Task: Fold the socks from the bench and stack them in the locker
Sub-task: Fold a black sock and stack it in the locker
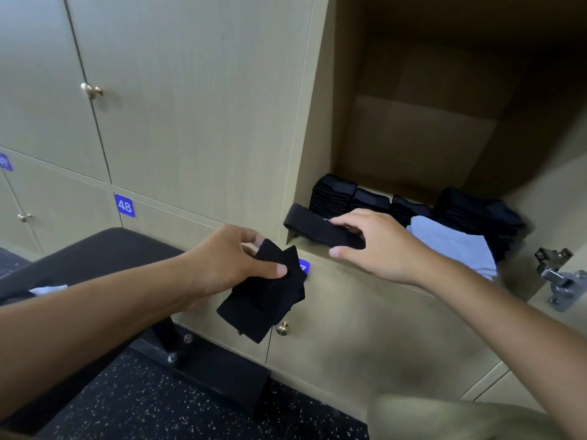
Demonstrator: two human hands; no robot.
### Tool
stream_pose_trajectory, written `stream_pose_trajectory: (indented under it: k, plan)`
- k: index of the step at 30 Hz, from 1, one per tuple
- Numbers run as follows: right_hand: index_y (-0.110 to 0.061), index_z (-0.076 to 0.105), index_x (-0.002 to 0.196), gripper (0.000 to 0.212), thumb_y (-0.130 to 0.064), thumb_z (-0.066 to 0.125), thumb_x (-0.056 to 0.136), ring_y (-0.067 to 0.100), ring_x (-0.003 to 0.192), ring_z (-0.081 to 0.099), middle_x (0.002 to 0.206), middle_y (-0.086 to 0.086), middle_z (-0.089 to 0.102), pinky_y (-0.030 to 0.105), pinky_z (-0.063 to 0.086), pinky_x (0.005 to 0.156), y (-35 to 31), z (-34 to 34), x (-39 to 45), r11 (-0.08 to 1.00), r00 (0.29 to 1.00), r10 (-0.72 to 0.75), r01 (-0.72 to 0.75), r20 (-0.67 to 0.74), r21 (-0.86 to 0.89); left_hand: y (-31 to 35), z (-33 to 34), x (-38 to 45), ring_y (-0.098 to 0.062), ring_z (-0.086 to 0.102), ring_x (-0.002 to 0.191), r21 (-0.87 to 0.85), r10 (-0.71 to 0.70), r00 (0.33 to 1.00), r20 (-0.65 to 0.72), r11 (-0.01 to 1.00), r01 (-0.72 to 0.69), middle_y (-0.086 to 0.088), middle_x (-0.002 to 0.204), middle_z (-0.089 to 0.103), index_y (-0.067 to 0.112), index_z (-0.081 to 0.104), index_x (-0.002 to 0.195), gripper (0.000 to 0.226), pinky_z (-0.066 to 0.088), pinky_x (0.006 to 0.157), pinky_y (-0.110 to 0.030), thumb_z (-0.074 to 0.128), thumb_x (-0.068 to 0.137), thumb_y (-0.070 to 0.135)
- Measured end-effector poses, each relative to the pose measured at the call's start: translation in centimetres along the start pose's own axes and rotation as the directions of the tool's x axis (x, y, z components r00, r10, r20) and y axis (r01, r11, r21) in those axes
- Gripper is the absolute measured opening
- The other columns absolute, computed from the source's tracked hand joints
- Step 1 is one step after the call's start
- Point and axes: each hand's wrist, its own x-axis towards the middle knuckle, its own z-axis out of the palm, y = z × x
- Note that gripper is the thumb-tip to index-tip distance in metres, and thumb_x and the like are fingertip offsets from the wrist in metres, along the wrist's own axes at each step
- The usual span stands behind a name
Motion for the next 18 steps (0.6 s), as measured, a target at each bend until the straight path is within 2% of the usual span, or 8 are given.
stream_pose_trajectory:
  k: [4,7,10,12,15,18]
  plan:
    - [-0.021,0.052,0.146,0.06,-0.041,0.07,0.092,0.015,0.13,0.049,0.141,-0.005,0.052,0.023,0.036,0.103,2.3,-1.3,1.8,0.991,1.0,0.021,-0.019,0.012,-0.134,-0.4,0.4,0.1,-0.025,0.077,0.076,0.065,0.024,0.999,-0.026,0.998,-0.022,-0.009,0.087,0.078,0.008,0.07,0.092,0.024,0.063,0.073,-0.038,0.087,0.079,0.016]
    - [-0.022,0.052,0.146,0.059,-0.04,0.07,0.093,0.017,0.134,0.047,0.144,-0.003,0.051,0.028,0.037,0.108,3.6,-1.4,3.4,0.985,0.998,0.056,-0.048,0.043,-0.167,-1.0,0.0,0.3,-0.017,0.075,0.07,0.225,0.082,0.996,-0.017,0.971,-0.076,-0.003,0.084,0.077,0.014,0.071,0.09,0.02,0.062,0.066,-0.033,0.087,0.079,0.019]
    - [-0.022,0.052,0.146,0.058,-0.04,0.069,0.093,0.019,0.135,0.047,0.145,-0.001,0.052,0.033,0.038,0.111,4.6,-1.0,5.0,0.985,0.995,0.077,-0.066,0.068,-0.162,-1.7,-0.7,0.6,-0.017,0.075,0.073,0.308,0.098,0.995,0.006,0.946,-0.095,0.0,0.085,0.077,0.019,0.071,0.088,0.019,0.065,0.072,-0.039,0.088,0.08,0.022]
    - [-0.02,0.05,0.147,0.059,-0.038,0.069,0.094,0.019,0.137,0.046,0.148,0.001,0.05,0.031,0.036,0.111,4.9,-0.7,5.9,0.983,0.993,0.09,-0.077,0.076,-0.164,-2.0,-1.1,0.8,-0.017,0.075,0.075,0.345,0.103,0.994,0.021,0.933,-0.104,0.001,0.086,0.077,0.021,0.071,0.088,0.019,0.065,0.074,-0.041,0.088,0.08,0.024]
    - [-0.018,0.05,0.147,0.06,-0.035,0.07,0.094,0.018,0.137,0.047,0.149,0.001,0.051,0.03,0.036,0.112,5.3,-0.1,6.8,0.987,0.988,0.125,-0.115,0.087,-0.108,-2.4,-1.6,1.2,-0.017,0.075,0.074,0.37,0.111,0.993,0.026,0.922,-0.113,0.002,0.086,0.077,0.023,0.071,0.088,0.018,0.065,0.073,-0.04,0.087,0.08,0.025]
    - [-0.019,0.051,0.147,0.059,-0.035,0.07,0.094,0.018,0.138,0.046,0.149,0.0,0.051,0.029,0.035,0.112,5.7,0.6,7.3,0.985,0.984,0.136,-0.122,0.114,-0.119,-2.9,-1.8,1.5,-0.015,0.074,0.073,0.391,0.108,0.994,0.034,0.913,-0.112,0.002,0.086,0.077,0.022,0.071,0.089,0.018,0.064,0.069,-0.033,0.086,0.081,0.025]
